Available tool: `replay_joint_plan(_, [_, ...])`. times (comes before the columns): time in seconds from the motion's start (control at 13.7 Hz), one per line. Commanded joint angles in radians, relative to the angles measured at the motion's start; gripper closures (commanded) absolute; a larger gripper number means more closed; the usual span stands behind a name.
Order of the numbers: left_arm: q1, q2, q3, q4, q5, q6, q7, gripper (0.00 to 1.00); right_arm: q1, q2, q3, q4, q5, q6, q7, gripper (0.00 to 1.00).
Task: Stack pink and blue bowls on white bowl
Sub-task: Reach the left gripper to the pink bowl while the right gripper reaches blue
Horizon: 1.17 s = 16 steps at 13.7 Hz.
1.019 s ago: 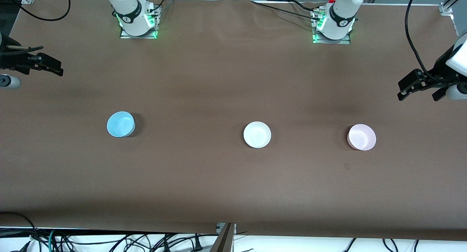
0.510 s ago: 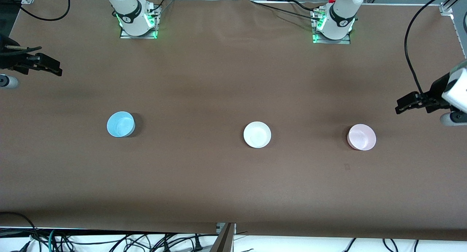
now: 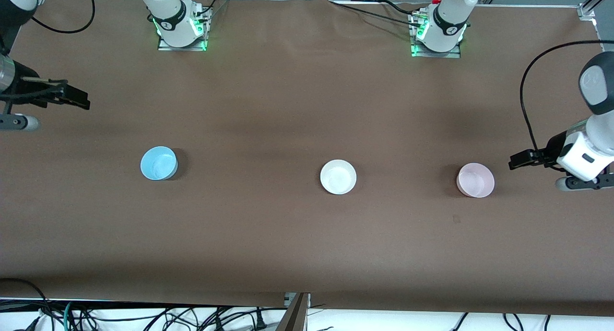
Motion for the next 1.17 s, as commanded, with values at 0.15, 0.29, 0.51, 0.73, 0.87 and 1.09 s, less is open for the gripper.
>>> replay_joint_plan(0.15, [0.007, 0.026, -0.002, -0.088, -0.008, 0.147, 0.027, 0.0, -0.015, 0.079, 0.001, 0.003, -0.003, 0.038, 0.014, 0.0])
replay_joint_plan(0.29, [0.017, 0.041, -0.002, -0.163, -0.006, 0.28, 0.036, 0.0, -0.019, 0.114, 0.0, 0.003, 0.0, 0.059, 0.014, 0.0])
replay_joint_plan(0.51, [0.043, 0.072, -0.002, -0.244, -0.006, 0.425, 0.076, 0.0, -0.019, 0.162, 0.0, 0.003, -0.002, 0.078, -0.005, 0.0])
replay_joint_plan(0.73, [0.057, 0.09, -0.002, -0.305, -0.006, 0.506, 0.085, 0.0, -0.027, 0.212, 0.0, 0.0, -0.005, 0.153, -0.038, 0.0])
replay_joint_plan(0.87, [0.063, 0.101, -0.002, -0.338, -0.008, 0.558, 0.085, 0.0, -0.047, 0.252, 0.0, -0.002, 0.001, 0.188, -0.08, 0.0])
replay_joint_plan(1.09, [0.065, 0.118, -0.002, -0.404, -0.006, 0.675, 0.087, 0.0, -0.055, 0.308, 0.0, -0.01, 0.001, 0.242, -0.107, 0.0])
